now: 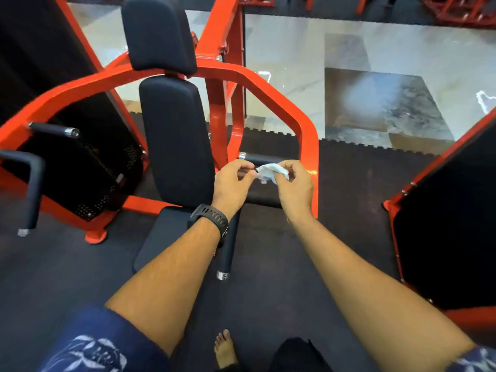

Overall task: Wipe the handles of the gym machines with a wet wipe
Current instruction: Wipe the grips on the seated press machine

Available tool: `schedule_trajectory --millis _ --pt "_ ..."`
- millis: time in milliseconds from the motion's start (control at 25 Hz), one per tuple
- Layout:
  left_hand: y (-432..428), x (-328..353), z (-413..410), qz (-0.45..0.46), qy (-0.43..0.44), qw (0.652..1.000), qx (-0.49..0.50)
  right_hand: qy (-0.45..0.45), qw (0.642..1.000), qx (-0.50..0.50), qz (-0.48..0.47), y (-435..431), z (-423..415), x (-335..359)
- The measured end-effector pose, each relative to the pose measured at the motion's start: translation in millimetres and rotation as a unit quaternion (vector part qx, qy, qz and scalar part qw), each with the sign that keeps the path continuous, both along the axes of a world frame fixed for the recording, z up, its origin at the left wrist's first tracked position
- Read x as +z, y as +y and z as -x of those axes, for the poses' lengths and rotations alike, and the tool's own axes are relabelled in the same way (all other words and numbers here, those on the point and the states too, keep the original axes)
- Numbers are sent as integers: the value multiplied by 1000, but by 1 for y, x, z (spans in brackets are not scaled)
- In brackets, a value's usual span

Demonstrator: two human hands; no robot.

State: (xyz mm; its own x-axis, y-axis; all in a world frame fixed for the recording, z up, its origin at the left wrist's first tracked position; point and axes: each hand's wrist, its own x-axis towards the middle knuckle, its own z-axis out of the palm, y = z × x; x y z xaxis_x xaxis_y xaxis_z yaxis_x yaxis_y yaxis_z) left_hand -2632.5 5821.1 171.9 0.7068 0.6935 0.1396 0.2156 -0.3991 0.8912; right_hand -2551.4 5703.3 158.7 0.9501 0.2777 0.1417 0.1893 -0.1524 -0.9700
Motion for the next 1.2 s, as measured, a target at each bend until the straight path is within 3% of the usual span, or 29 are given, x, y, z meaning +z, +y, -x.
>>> schedule_trajectory --millis 160,240,360,480,600,880,1040,1200 --pt "35 -18 -27 -44 52 997 -27 -103 993 4 58 36 -26 -15" --pt "52 -28 -39 -73 95 991 -54 -173 980 48 90 52 -40 -27" --pt "78 -43 -51 -87 165 979 -77 -206 952 160 162 71 -58 -39" --pt "91 -53 -57 -86 209 970 -93 -268 871 201 359 83 -68 -54" --pt "101 -60 -68 -108 218 963 -113 -298 821 212 439 98 -75 -55" --pt "108 -60 -76 -131 192 964 -131 -265 832 164 459 104 -71 -47" --pt "118 -64 -81 -165 184 955 -162 -142 833 145 514 135 -88 -28" --pt "129 -69 -88 -209 184 938 -206 -227 824 140 500 110 -68 -33"
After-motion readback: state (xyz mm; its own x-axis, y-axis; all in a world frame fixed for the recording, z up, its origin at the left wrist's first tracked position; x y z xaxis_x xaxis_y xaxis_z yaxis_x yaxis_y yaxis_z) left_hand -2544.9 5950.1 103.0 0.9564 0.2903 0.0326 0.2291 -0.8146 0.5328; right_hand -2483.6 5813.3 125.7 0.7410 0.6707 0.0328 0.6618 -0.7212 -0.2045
